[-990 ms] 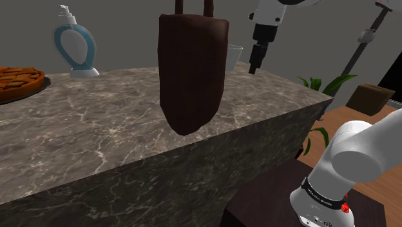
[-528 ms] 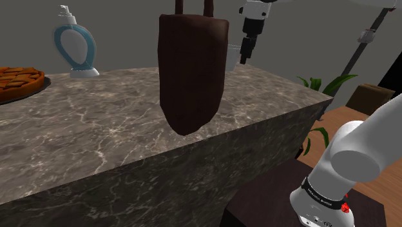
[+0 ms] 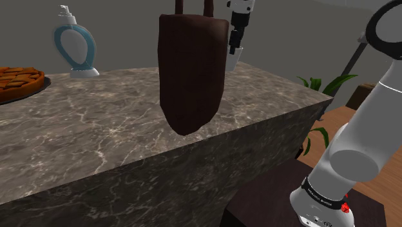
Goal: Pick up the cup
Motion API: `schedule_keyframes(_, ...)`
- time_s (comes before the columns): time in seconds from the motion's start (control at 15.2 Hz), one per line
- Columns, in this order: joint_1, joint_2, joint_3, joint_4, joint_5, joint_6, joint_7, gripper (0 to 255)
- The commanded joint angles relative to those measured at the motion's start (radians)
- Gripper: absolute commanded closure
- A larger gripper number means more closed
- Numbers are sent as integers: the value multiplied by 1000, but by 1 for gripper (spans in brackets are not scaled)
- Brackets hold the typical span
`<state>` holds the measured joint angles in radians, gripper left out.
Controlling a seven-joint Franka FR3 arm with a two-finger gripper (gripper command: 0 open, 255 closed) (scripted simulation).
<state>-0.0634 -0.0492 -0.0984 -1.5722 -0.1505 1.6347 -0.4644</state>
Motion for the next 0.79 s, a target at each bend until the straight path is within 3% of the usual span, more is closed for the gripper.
schedule_keyframes(0.0, -4, 73, -5, 95, -8, -8, -26, 0)
schedule_keyframes(0.13, -11, 154, -11, 210, -13, -26, -55, 0)
schedule_keyframes(0.2, -11, 154, -11, 211, -13, -26, -55, 0)
schedule_keyframes(0.73, -11, 117, -11, 58, -19, 88, -35, 0)
